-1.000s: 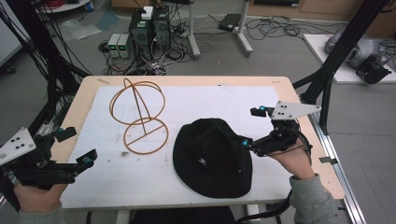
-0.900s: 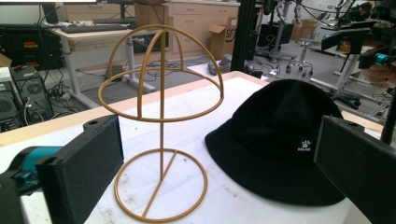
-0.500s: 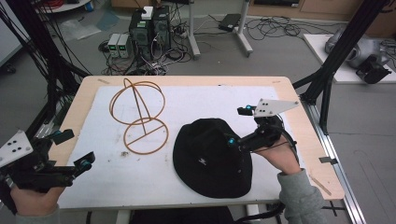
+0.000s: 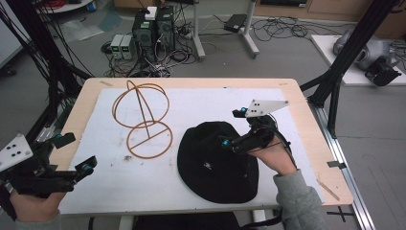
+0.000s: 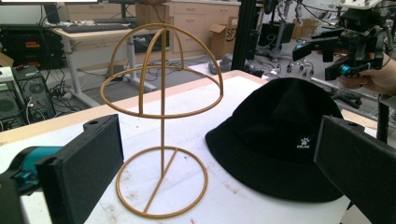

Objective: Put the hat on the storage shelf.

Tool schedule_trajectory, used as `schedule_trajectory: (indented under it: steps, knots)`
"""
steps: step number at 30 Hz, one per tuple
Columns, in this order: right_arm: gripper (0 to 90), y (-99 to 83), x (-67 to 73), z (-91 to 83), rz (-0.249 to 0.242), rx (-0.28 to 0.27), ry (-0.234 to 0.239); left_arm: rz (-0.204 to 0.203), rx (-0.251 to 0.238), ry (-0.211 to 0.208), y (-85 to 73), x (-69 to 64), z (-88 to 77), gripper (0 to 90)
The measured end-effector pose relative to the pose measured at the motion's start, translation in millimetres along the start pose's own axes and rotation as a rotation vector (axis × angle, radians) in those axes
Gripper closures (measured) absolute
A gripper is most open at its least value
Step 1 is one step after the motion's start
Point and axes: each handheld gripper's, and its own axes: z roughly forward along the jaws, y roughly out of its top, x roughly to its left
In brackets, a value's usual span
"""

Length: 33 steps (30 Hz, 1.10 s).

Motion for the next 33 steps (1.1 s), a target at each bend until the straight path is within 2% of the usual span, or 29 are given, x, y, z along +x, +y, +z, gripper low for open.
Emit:
schedule_trajectory:
  steps: [7,11,17,18,20,21,22,23,28,33]
  knots:
    - [1.5,0.0,-0.9,7.9,0.007,0.022,-0.009,-0.001,-0.003,0.004,0.3,0.4,-1.7,1.7]
    - [5.1,-1.3,-1.9,10.4,0.012,0.029,-0.003,0.000,-0.003,0.001,0.2,0.3,-1.2,1.7]
    - [5.9,-7.3,-5.5,17.4,0.036,0.033,0.003,-0.005,-0.001,0.002,-0.6,0.9,-0.4,1.7]
    - [6.6,-10.4,-6.7,20.4,0.052,0.044,0.005,-0.004,0.000,0.003,-0.7,1.3,-0.5,1.7]
    - [6.6,-11.1,-7.0,21.4,0.053,0.053,0.001,-0.004,0.002,0.004,-1.0,2.0,-1.0,1.7]
    - [14.5,-12.1,-7.3,23.3,0.054,0.064,-0.005,-0.006,0.000,0.003,-1.1,2.2,-1.0,1.7]
    - [14.5,-12.1,-7.3,23.3,0.054,0.064,-0.005,-0.007,0.000,0.004,-1.0,2.2,-1.1,1.7]
    - [19.0,-12.3,-7.5,23.3,0.049,0.064,0.005,-0.006,0.001,0.004,-1.0,2.3,-1.2,1.7]
    - [21.8,-14.2,-8.6,26.1,0.064,0.087,-0.003,-0.007,-0.001,0.003,-1.1,2.4,-1.2,1.7]
    - [30.7,-22.5,-12.5,26.9,0.084,0.079,0.008,-0.009,-0.001,0.005,-1.3,2.6,-1.5,1.7]
